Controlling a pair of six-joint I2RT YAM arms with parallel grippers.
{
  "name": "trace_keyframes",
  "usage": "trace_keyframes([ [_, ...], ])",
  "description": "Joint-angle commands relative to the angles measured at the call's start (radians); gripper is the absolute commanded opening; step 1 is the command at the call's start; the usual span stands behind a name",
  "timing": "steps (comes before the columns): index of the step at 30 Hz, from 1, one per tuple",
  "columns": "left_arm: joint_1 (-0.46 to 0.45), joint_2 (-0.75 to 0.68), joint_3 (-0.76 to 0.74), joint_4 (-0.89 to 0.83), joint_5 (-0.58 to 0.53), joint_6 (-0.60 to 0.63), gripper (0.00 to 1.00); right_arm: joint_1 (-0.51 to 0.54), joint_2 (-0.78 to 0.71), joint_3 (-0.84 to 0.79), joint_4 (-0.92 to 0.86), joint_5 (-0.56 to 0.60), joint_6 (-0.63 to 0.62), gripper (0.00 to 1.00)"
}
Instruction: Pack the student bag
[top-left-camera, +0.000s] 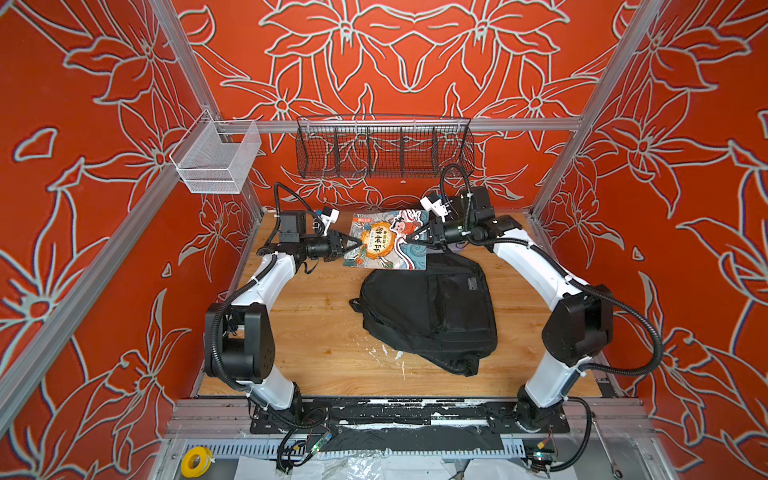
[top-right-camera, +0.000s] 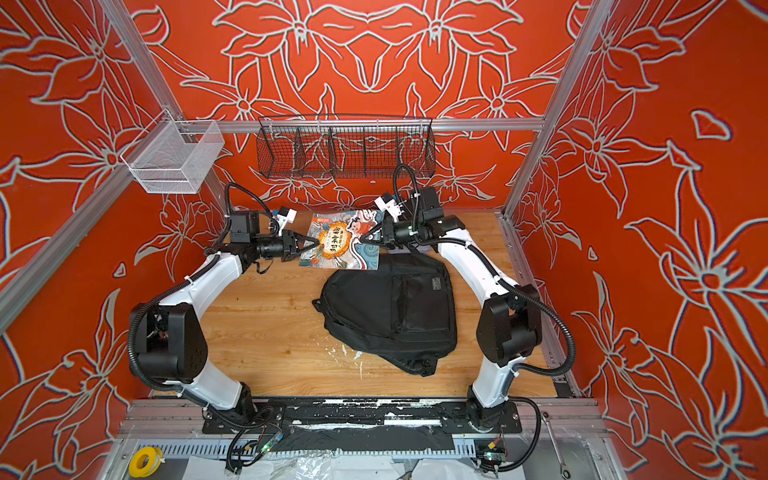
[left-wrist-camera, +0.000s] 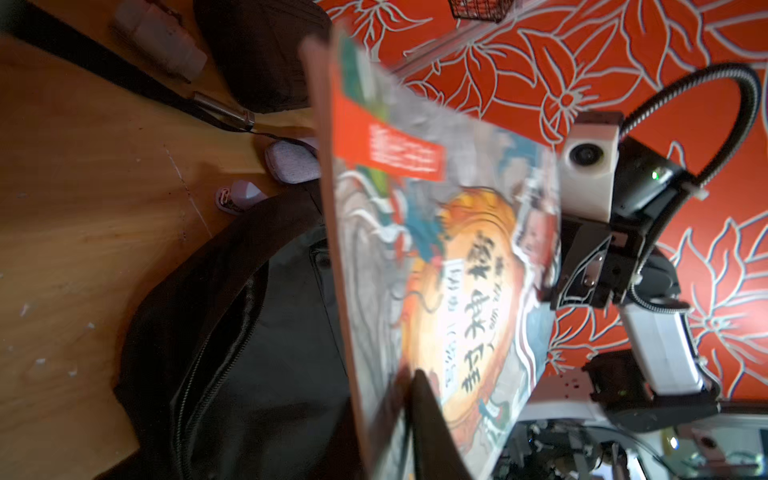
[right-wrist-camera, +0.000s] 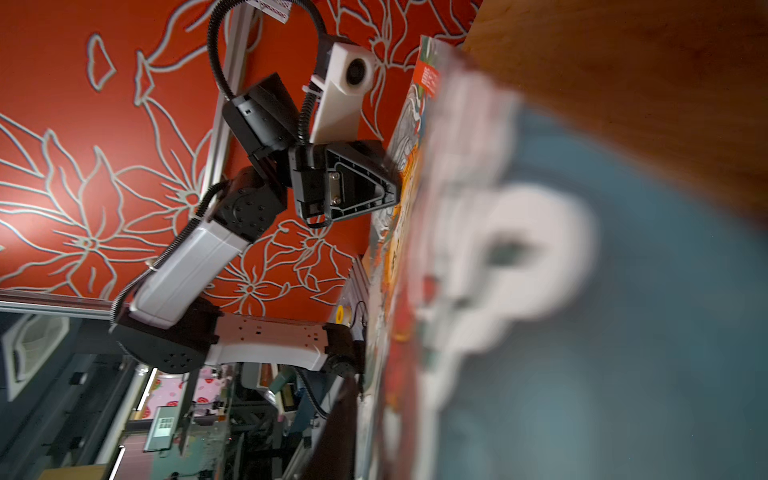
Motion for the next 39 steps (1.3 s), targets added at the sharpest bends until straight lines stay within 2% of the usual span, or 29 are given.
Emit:
trace_keyframes([
  [1, -0.012, -0.063, 0.004, 0.041, 0.034, -0.02, 0.03, 0.009, 0.006, 0.061, -0.145, 0.173, -0.133, 0.34],
  [3, -0.013, -0.093, 0.002, 0.034, 0.01, -0.028, 0.0, 0.009, -0.005, 0.067, -0.216, 0.343, -0.188, 0.44],
  [5, -0.004, -0.123, 0.023, -0.056, -0.064, 0.005, 0.0, 0.009, -0.032, 0.034, -0.234, 0.488, -0.203, 0.5],
  [7, 0.016, -0.154, 0.042, -0.157, -0.12, 0.043, 0.0, 0.01, -0.07, -0.033, -0.193, 0.555, -0.187, 0.54],
  [10, 0.07, -0.21, 0.033, -0.211, -0.186, 0.016, 0.0, 0.021, -0.114, -0.116, -0.132, 0.637, -0.157, 0.6],
  [13, 0.124, -0.267, 0.041, -0.312, -0.275, 0.038, 0.0, 0.064, -0.137, -0.172, -0.118, 0.697, -0.205, 0.6],
  [19, 0.158, -0.334, 0.071, -0.49, -0.448, 0.112, 0.0, 0.266, -0.042, -0.141, -0.168, 0.697, -0.311, 0.6],
  [24, 0.239, -0.376, 0.06, -0.576, -0.495, 0.121, 0.0, 0.395, 0.026, -0.132, -0.119, 0.69, -0.319, 0.6],
  [28, 0.315, -0.421, -0.006, -0.549, -0.467, 0.091, 0.0, 0.449, 0.109, -0.1, -0.131, 0.697, -0.299, 0.6],
  [33, 0.323, -0.437, -0.028, -0.545, -0.455, 0.09, 0.0, 0.488, 0.157, -0.082, -0.127, 0.789, -0.313, 0.57],
  [38, 0.323, -0.441, -0.039, -0.55, -0.449, 0.098, 0.0, 0.487, 0.192, -0.063, -0.111, 0.751, -0.311, 0.45],
  [39, 0.323, -0.441, -0.042, -0.55, -0.449, 0.098, 0.0, 0.488, 0.202, -0.055, -0.113, 0.732, -0.312, 0.4],
])
